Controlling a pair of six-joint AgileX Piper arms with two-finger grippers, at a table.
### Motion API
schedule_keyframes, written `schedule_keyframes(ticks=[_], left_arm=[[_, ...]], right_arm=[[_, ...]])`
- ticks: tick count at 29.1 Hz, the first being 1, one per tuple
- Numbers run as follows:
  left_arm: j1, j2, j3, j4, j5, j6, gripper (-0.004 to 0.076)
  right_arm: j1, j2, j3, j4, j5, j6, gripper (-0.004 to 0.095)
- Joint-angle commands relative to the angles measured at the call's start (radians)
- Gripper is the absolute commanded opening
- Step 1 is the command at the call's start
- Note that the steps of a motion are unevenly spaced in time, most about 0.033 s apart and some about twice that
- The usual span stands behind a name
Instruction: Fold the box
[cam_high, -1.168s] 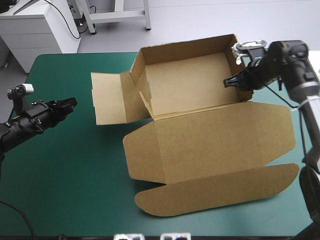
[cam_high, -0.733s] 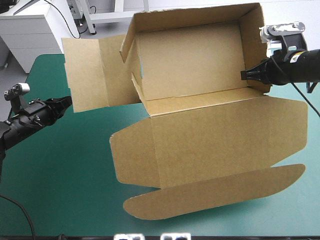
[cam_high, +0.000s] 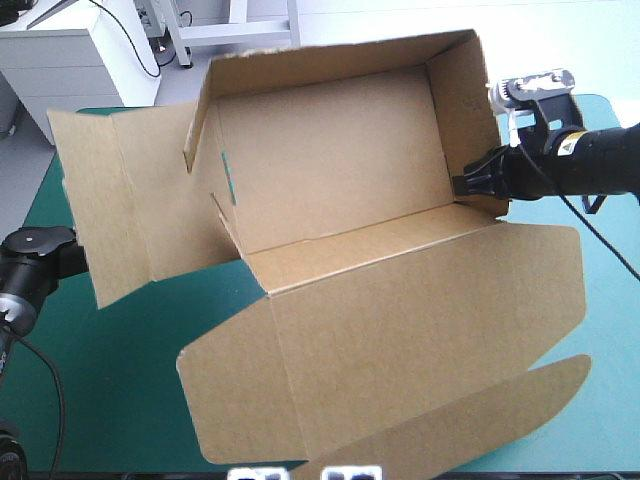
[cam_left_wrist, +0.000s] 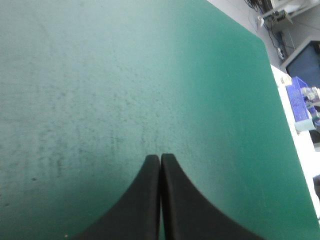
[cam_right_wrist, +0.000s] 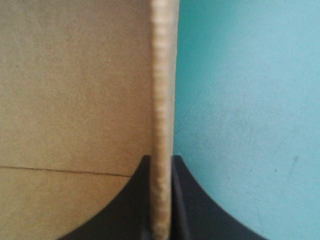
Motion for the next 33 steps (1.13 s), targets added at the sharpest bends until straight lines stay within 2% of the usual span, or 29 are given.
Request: schedule_keyframes(ticks=[1,7,18,25,33], left_arm=[[-0.068,-0.024,-0.068,-0.082,0.011,-0.011,-0.0009],[-0.168,-0.024,-0.171,-0.111,0.049,-0.031,-0.0009],[-0.27,-0.024,-0.185,-0.111,0.058,-0.08,-0.0009],[-0.275,-0.057,-0.185,-0.12,0.061,-0.08,-0.0009],[-0.275,-0.077,-0.185,-0.167,0.086,-0.08,-0.0009]], right_arm=[[0.026,-0.025,0.016,-0.055,-0.069,0.027,-0.0004],[0.028,0.02,0.043,-0.105,-0.081,0.037,-0.0004],[0.028,0.103,0.043,-0.125,-0.114,0.046,-0.0004],[0.028,0.133,0.046,-0.197,-0.116,0.07,-0.0004],[0.028,0.173,0.048,-0.208,-0.114,0.07,-0.0004]])
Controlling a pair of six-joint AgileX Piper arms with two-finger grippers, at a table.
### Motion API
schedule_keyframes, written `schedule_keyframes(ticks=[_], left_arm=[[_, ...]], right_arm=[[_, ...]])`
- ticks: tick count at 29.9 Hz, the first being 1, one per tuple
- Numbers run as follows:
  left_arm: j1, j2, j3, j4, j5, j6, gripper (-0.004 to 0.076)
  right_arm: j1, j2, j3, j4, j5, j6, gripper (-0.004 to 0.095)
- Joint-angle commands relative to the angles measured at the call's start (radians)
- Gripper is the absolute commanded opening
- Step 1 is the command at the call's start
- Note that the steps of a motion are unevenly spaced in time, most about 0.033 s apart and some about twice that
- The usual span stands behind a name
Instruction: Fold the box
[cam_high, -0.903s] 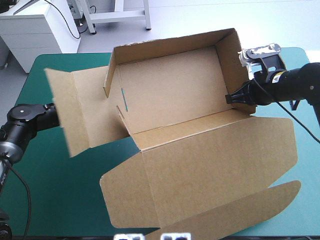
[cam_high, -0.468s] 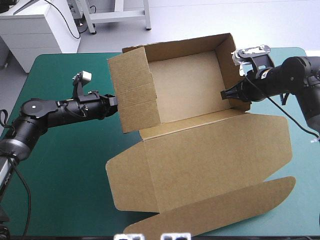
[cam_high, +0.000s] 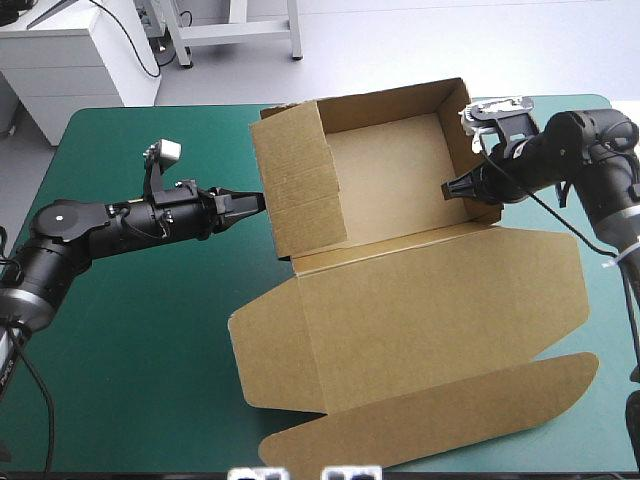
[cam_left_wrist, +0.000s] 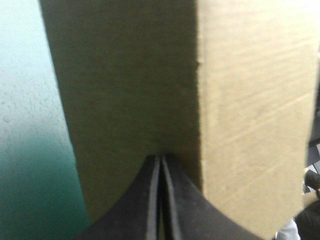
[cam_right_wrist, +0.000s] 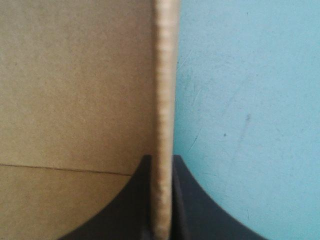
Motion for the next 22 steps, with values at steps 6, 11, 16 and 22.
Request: schedule_keyframes(ticks=[6,11,16,22], left_arm=[[-0.006,-0.033,-0.034,-0.072,0.025,-0.005,-0.0003],[-0.006,-0.033,-0.034,-0.072,0.034,-0.004,0.0163],[-0.006,-0.033,-0.034,-0.09,0.046,-0.008,0.0519],[-0.006,-0.033,-0.034,-0.1,0.072,-0.008,0.0629]], right_arm=[[0.0,-0.025,-0.024,0.016,-0.05,0.006,-0.0004],[0.0,-0.025,-0.024,0.015,-0.048,0.006,-0.0004],[0.0,-0.025,-0.024,0.015,-0.042,0.006,-0.0004],[0.0,-0.025,-0.024,0.015,-0.042,0.006,-0.0004]])
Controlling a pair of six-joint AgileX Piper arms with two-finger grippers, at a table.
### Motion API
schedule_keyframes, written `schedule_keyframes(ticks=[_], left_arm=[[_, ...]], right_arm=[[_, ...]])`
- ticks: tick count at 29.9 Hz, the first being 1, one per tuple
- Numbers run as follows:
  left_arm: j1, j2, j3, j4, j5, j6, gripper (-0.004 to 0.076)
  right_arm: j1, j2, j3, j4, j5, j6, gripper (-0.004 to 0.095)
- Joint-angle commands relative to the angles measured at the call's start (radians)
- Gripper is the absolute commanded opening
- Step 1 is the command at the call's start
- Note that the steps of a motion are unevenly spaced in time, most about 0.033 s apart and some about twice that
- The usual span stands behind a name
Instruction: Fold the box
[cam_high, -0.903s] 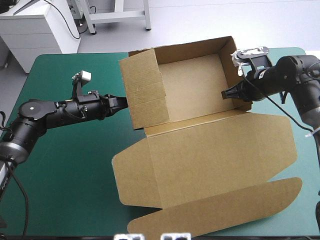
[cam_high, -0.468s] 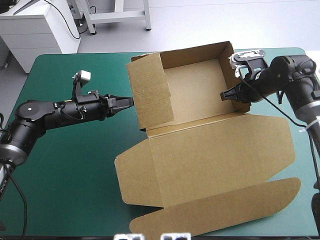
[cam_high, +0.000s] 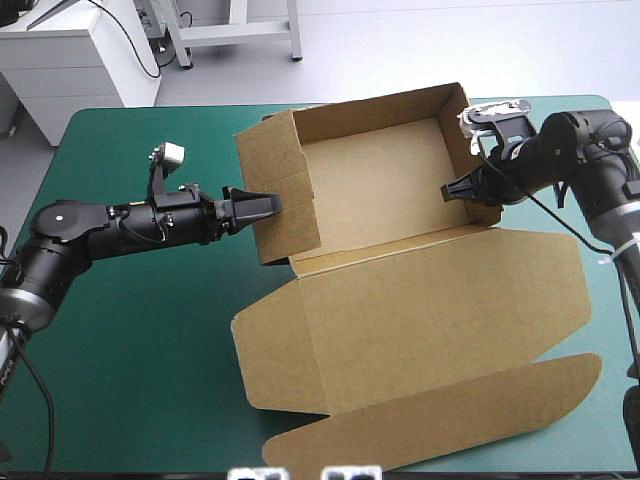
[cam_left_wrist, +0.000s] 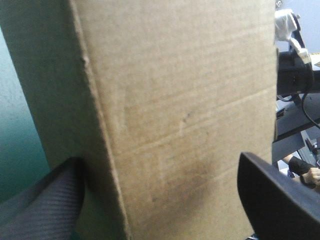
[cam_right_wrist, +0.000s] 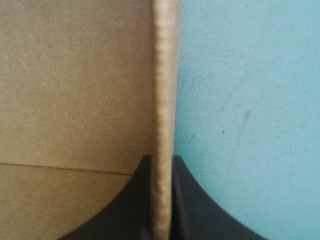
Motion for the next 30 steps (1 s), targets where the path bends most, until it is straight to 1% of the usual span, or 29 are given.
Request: schedule_keyframes(ticks=[1,7,9,13,18,21,24,27,30], left_arm=[[-0.006,-0.033,-0.034,-0.095,0.009,-0.008,0.0624],[-0.006,-0.033,-0.034,-0.139,0.007,-0.008,0.0617],[-0.006,-0.033,-0.034,-0.101,0.003,-0.012,0.0617],[-0.01,-0.033,-0.076,0.042,-0.042,-0.105,0.0617],[-0.05,-0.033,-0.175,0.207,-0.067,-0.262,0.0617],[-0.097,-0.037,-0.216,0.342,-0.115,-0.386,0.0617],[-0.149,-0.039,-0.223,0.473,-0.169,-0.506,0.0617],[-0.204,-0.039,-0.223,0.639,-0.191,-0.661,0.0617],[-0.271,-0.041,-0.223,0.783,-0.231,-0.793,0.0617]], right_arm=[[0.0,-0.039,-0.028,0.023,-0.041,0.004,-0.0004],[0.0,-0.041,-0.028,0.02,-0.071,0.033,-0.0004],[0.0,-0.043,-0.028,0.02,-0.079,0.035,-0.0004],[0.009,-0.043,-0.028,0.02,-0.09,0.045,-0.0004],[0.074,-0.05,-0.028,-0.005,-0.153,0.075,-0.0004],[0.149,-0.057,-0.028,-0.094,-0.197,0.142,-0.0004],[0.211,-0.059,-0.028,-0.209,-0.207,0.213,-0.0004],[0.248,-0.059,-0.028,-0.258,-0.208,0.255,-0.0004],[0.276,-0.059,-0.028,-0.267,-0.226,0.274,-0.0004]])
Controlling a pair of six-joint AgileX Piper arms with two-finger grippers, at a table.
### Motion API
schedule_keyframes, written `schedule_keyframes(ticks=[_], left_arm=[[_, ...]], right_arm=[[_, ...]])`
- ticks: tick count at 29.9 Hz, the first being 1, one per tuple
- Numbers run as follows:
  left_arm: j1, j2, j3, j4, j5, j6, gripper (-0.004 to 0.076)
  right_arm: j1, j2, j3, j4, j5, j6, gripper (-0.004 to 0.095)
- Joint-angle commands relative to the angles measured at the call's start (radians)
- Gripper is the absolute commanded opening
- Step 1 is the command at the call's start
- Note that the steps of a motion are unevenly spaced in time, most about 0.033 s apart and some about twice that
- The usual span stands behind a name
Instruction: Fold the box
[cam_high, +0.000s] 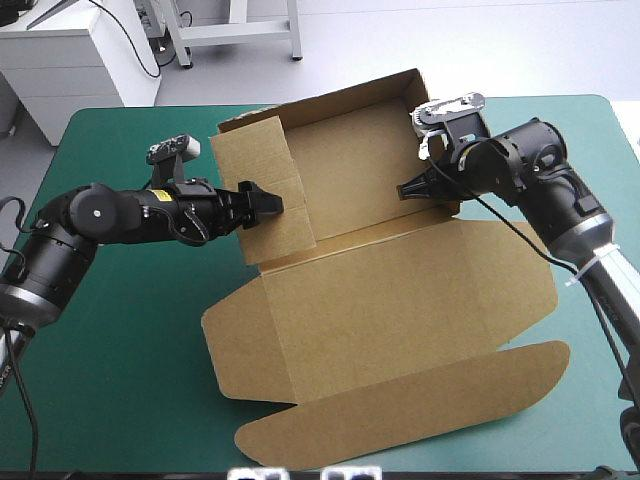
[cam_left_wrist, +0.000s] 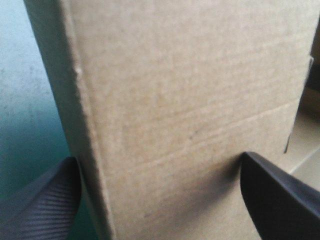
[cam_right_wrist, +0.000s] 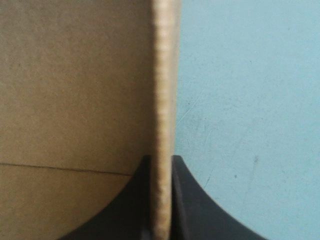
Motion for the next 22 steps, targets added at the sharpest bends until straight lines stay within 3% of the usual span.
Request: schedule_keyframes(ticks=[1,9,12,16,22], left_arm=[[-0.073,-0.033,-0.034,0.134,-0.096,-0.154,0.0617],[-0.213,-0.029,-0.034,0.53,-0.251,-0.549,0.0617],[-0.244,-0.029,-0.034,0.654,-0.263,-0.676,0.0617],[-0.248,-0.016,-0.032,0.699,-0.226,-0.683,0.0617],[-0.248,0.012,-0.032,0.767,-0.256,-0.685,0.0617]], right_arm=[[0.026,-0.05,-0.028,-0.014,-0.086,0.03,-0.0004],[0.043,-0.05,-0.028,-0.019,-0.092,0.071,-0.0004],[0.043,-0.05,-0.028,-0.017,-0.092,0.071,-0.0004],[0.043,-0.052,-0.028,-0.011,-0.1,0.071,-0.0004],[0.084,-0.058,-0.028,-0.024,-0.124,0.063,-0.0004]])
